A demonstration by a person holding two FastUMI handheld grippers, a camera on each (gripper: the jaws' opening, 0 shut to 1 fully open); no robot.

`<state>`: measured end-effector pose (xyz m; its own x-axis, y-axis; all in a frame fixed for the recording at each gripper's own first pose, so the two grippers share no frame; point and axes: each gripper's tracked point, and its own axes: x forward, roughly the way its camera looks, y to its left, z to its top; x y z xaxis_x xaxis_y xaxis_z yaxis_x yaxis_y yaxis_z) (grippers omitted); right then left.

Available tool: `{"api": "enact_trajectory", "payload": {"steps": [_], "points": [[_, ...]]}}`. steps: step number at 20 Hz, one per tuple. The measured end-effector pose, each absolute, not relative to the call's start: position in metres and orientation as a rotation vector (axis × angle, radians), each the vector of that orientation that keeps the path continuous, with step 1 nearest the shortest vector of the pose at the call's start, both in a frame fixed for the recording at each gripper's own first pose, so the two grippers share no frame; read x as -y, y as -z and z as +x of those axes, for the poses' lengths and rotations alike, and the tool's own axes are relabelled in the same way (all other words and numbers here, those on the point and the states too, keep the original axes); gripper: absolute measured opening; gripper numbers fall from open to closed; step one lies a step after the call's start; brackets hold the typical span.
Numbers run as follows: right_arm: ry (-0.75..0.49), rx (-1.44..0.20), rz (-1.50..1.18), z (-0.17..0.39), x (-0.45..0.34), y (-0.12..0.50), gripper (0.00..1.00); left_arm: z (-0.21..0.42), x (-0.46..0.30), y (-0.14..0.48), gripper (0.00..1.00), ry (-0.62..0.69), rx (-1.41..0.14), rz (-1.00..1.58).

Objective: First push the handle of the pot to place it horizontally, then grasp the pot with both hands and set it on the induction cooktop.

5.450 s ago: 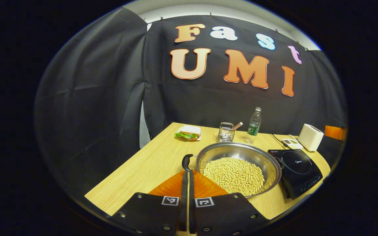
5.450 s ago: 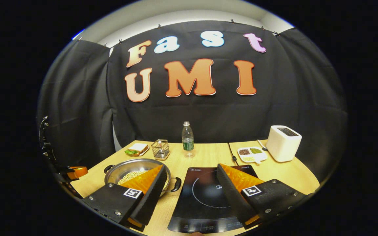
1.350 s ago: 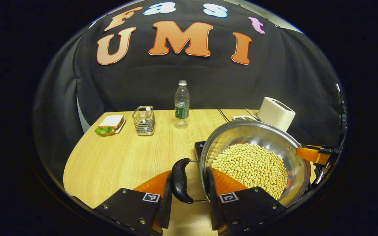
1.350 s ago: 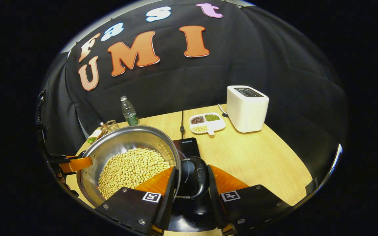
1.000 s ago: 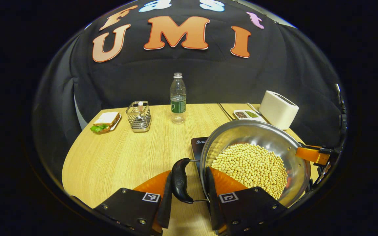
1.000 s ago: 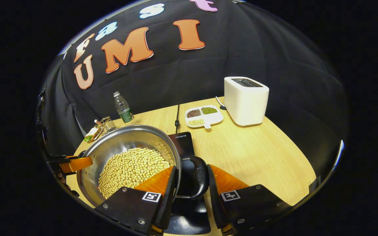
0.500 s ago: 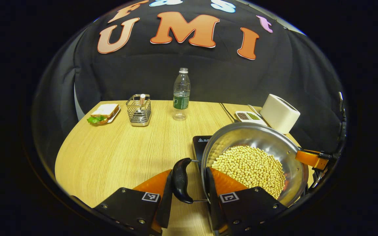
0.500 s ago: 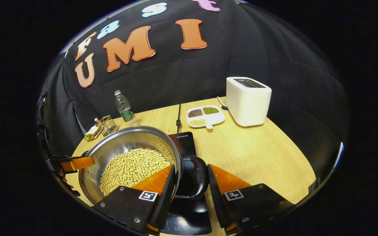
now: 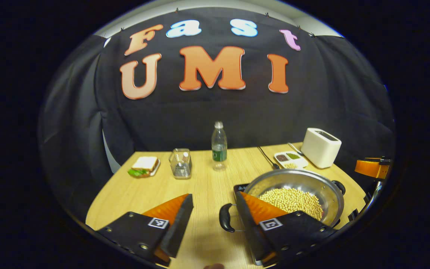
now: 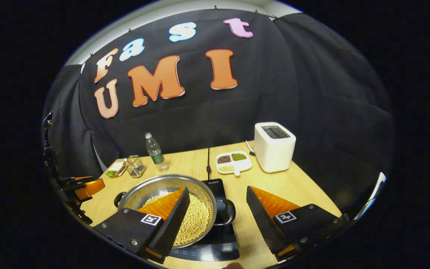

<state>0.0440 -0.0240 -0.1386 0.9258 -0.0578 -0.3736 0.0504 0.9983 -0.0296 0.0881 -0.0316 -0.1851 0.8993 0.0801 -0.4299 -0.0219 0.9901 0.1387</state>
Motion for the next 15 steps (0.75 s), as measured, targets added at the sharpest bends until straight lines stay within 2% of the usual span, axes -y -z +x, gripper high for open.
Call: {"api": "enact_trajectory", "payload": {"steps": [1, 7, 10, 14, 15], "points": [[0.048, -0.339, -0.023, 0.037, 0.021, 0.117, 0.94, 0.081, 0.027, 0.16, 0.87, -0.074, -0.403, 0.14], [0.049, -0.135, -0.046, -0.004, 0.021, 0.006, 0.94, 0.048, 0.017, 0.023, 0.86, -0.045, -0.172, -0.051], [0.065, -0.054, -0.059, -0.019, 0.029, -0.032, 0.94, 0.028, -0.014, -0.035, 0.86, -0.088, -0.072, -0.018], [0.12, 0.057, -0.051, -0.035, 0.047, -0.07, 0.94, 0.001, -0.027, -0.063, 0.82, -0.127, -0.001, 0.057], [0.127, 0.065, -0.055, -0.038, 0.049, -0.071, 1.0, -0.004, -0.026, -0.061, 0.82, -0.121, -0.003, 0.06]]}}
